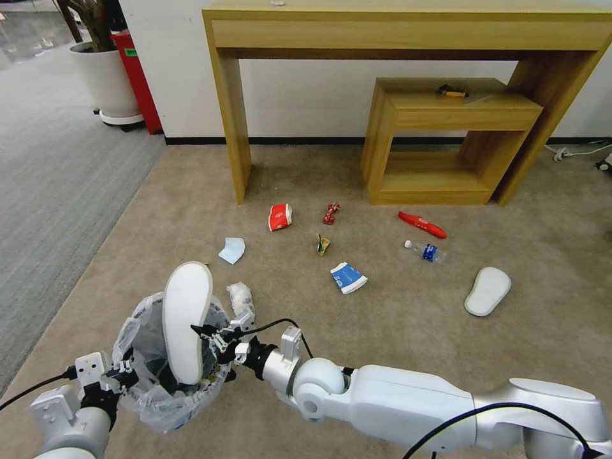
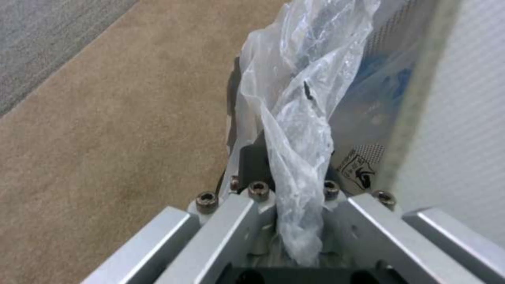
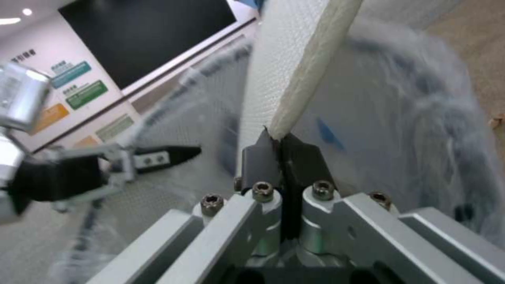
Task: Pick up the trash bin and place the garbage on the floor into it.
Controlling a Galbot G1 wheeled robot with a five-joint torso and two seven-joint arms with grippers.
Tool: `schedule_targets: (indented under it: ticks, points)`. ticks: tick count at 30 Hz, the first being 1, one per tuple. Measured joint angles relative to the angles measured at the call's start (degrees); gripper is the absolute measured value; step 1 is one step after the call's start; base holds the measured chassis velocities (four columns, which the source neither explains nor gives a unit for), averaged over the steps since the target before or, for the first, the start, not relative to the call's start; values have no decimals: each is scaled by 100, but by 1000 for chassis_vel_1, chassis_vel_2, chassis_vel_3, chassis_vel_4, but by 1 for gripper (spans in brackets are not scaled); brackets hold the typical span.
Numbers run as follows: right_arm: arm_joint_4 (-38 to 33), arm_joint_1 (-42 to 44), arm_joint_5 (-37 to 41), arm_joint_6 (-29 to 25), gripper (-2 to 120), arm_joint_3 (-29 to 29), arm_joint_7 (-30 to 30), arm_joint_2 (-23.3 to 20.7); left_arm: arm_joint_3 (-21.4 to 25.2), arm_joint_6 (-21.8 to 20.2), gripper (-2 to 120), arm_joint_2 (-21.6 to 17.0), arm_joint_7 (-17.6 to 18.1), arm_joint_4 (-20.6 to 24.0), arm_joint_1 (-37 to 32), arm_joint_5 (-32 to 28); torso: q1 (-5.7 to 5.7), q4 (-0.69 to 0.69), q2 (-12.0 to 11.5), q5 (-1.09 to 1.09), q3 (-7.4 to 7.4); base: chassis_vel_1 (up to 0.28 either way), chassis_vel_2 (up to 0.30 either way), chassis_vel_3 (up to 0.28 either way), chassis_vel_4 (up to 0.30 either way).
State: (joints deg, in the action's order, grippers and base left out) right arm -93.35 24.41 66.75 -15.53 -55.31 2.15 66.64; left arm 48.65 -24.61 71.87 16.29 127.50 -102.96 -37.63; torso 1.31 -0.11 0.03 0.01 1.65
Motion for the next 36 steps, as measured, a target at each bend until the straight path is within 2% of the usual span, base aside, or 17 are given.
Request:
schedule_targets:
  ticks: [6, 7, 9, 16, 17, 19, 21, 24, 25, 28, 29, 30, 31, 32, 34, 35, 36]
  points:
    - [265, 0, -108, -37, 10, -103, -3, 143, -14, 1, 0, 36, -16, 139, -84, 2, 0, 0, 0, 0, 0, 0, 0, 0, 0]
    - [311, 0, -130, -42, 19, -116, -3, 167, -14, 1, 0, 38, -21, 165, -102, 3, 0, 0, 0, 0, 0, 0, 0, 0, 0]
    - [343, -1, -144, -44, 22, -125, -3, 187, -13, 1, 0, 38, -24, 186, -115, 3, 0, 0, 0, 1, 0, 0, 0, 0, 0]
    - [381, 11, -203, -51, 50, -113, 13, 235, 6, 10, 0, 30, -51, 236, -165, 1, 0, 0, 0, 0, 0, 0, 0, 0, 0]
    - [381, 11, -203, -51, 50, -113, 13, 235, 6, 10, 0, 30, -51, 236, -165, 1, 0, 0, 0, 0, 0, 0, 0, 0, 0]
    - [339, 69, -254, -51, 62, -70, 29, 212, 5, 16, 0, 25, -59, 165, -140, 4, 0, 0, 0, 1, 0, 0, 0, 0, 0]
    - [303, 85, -262, -48, 65, -51, 38, 196, 0, 16, 0, 19, -60, 128, -124, 6, 0, 0, 0, 1, 0, 0, 0, 0, 0]
    - [99, 185, -280, -5, 82, 173, 155, 147, -12, 16, 0, -10, -58, -84, -13, 6, 0, 0, 0, 1, 0, 0, 0, 0, 0]
    - [99, 185, -280, -5, 82, 173, 155, 147, -12, 16, 0, -10, -58, -84, -13, 6, 0, 0, 0, 1, 0, 0, 0, 0, 0]
    - [-41, 287, -328, 55, 90, 467, 339, 138, -17, 16, 0, 0, -56, -180, 19, 13, 0, 0, 0, 1, 0, 0, 0, 0, 0]
    - [-44, 431, -446, 65, 97, 841, 499, 152, -17, 29, 0, 14, -57, -249, 43, 31, 0, 1, 0, 1, 0, 0, 0, 0, 0]
    - [-36, 458, -471, 70, 98, 914, 529, 151, -15, 32, 0, 17, -56, -260, 48, 32, 0, 1, 0, 1, 0, 0, 0, 0, 0]
    - [74, 606, -641, 65, 100, 1316, 606, 90, -7, 47, 0, 16, -61, -307, 64, 32, 0, 1, 0, 1, 0, 0, 0, 0, 0]
    - [74, 606, -641, 65, 100, 1316, 606, 90, -7, 47, 0, 16, -61, -307, 64, 32, 0, 1, 0, 1, 0, 0, 0, 0, 0]
    - [294, 847, -998, -55, 100, 1941, 633, -154, 3, 64, 0, -24, -65, -367, 115, 17, 0, 1, 0, 2, 0, 0, 0, 0, 0]
    - [294, 847, -998, -55, 100, 1941, 633, -154, 3, 64, 0, -24, -65, -367, 115, 17, 0, 1, 0, 2, 0, 0, 0, 0, 0]
    - [356, 958, -1138, -108, 100, 2200, 634, -270, 6, 68, 0, -39, -66, -388, 146, -3, 0, 0, 0, 2, 0, 0, 0, 0, 0]
